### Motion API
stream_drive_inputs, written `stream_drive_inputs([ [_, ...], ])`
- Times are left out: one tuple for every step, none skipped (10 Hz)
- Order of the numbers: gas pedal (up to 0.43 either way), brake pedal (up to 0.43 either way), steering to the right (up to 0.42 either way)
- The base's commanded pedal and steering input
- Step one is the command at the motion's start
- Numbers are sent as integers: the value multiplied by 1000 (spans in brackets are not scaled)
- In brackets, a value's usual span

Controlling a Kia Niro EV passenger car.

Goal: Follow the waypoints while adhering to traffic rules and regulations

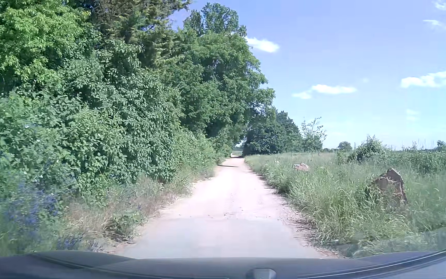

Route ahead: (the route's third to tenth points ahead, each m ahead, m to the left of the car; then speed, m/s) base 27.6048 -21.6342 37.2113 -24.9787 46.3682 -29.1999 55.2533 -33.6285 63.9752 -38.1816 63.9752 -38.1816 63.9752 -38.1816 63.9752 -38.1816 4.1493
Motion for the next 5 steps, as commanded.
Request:
stream_drive_inputs([
  [0,30,-20],
  [0,30,-12],
  [0,30,-5],
  [0,30,0],
  [0,30,1],
])
